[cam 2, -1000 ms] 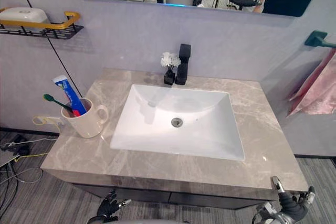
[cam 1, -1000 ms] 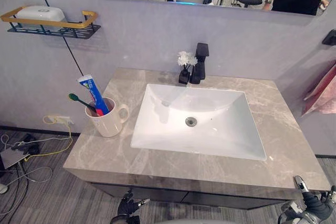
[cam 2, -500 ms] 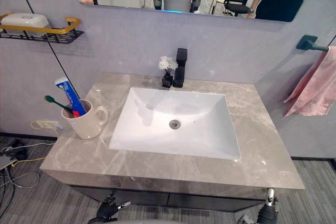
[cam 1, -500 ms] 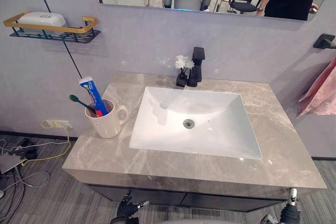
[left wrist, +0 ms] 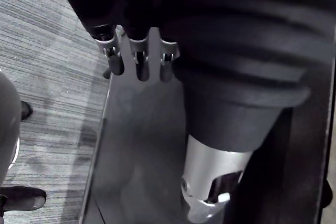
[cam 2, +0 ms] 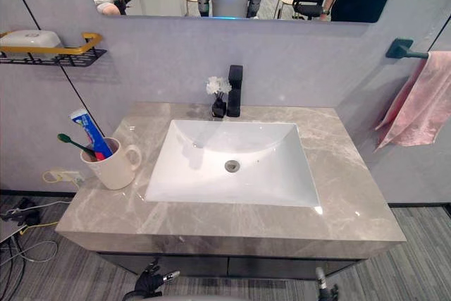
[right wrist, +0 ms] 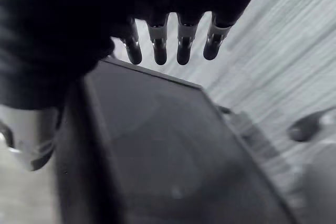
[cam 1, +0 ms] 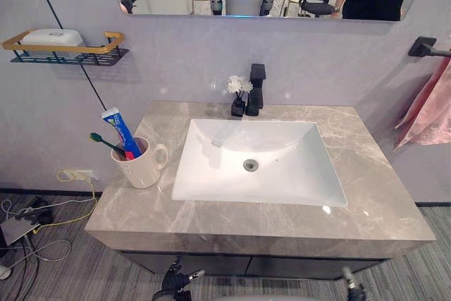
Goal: Organize washtable
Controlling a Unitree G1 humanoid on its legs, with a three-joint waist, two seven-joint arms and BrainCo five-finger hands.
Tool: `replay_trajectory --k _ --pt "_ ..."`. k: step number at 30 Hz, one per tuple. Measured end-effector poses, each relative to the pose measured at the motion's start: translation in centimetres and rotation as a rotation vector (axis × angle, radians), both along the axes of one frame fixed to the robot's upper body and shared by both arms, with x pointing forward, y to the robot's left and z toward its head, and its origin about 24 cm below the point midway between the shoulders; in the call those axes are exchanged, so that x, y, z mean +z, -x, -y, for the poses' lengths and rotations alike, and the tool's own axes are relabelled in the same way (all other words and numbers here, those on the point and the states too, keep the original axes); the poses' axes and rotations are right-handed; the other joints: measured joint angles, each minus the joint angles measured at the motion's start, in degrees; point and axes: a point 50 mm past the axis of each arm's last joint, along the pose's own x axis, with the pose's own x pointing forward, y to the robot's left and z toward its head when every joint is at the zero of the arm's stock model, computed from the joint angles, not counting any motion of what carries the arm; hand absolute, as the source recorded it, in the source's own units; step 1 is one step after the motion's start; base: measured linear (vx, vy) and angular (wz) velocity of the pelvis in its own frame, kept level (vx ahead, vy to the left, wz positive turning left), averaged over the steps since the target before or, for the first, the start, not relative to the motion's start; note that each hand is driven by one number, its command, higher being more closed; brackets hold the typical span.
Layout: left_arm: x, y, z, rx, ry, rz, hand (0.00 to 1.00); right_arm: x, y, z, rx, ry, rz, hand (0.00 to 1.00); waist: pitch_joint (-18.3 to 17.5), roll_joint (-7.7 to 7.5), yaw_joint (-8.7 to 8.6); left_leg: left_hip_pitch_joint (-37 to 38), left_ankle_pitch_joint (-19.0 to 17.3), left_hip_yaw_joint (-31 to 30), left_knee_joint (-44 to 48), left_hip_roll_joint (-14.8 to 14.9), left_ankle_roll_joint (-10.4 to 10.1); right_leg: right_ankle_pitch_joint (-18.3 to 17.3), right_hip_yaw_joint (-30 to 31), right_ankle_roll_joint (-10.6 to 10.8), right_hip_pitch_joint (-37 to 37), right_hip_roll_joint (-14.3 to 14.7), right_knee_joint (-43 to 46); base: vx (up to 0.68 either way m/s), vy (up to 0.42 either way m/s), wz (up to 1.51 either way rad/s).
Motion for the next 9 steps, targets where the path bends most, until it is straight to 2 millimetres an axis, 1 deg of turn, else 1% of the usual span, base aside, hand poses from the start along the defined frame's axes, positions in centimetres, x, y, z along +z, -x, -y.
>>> replay_trajectory --k 2,3,7,9 --pt "-0.02 -0.06 -0.22 -0.010 -0.009 -0.003 0.00 -0.27 -0.03 -0.08 0.025 -0.006 -0.023 0.00 0.28 -0.14 -0.13 -0.03 0.26 -1.13 -0.19 -0.32 0.04 0.01 -0.95 0.00 0.15 -0.19 -0.14 -0.01 -0.006 0.18" --pt "0.02 -0.20 -0.42 -0.019 -0.017 0.000 0.00 -0.44 -0.06 -0.20 0.049 -0.009 -0.038 0.00 0.61 -0.73 -0.12 0.07 0.57 -1.92 -0.54 -0.49 0.02 0.00 -1.54 0.01 0.56 -0.40 -0.36 0.00 -0.008 0.34" --pt "0.15 -0.92 -0.98 -0.051 -0.041 0.008 0.00 -1.00 -0.65 -0.54 0.150 -0.034 -0.085 0.00 2.06 -1.67 0.13 0.23 1.05 -4.60 -0.71 -0.97 0.42 0.09 -3.67 0.07 2.05 -0.89 -1.64 0.01 -0.003 0.35" --pt "0.17 -1.00 -1.08 -0.057 -0.046 0.008 0.00 -1.12 -0.76 -0.59 0.157 -0.044 -0.092 0.00 2.35 -1.78 0.09 0.13 1.08 -5.24 -0.73 -1.13 0.47 0.17 -4.22 0.16 2.46 -0.96 -2.24 -0.01 -0.004 0.14"
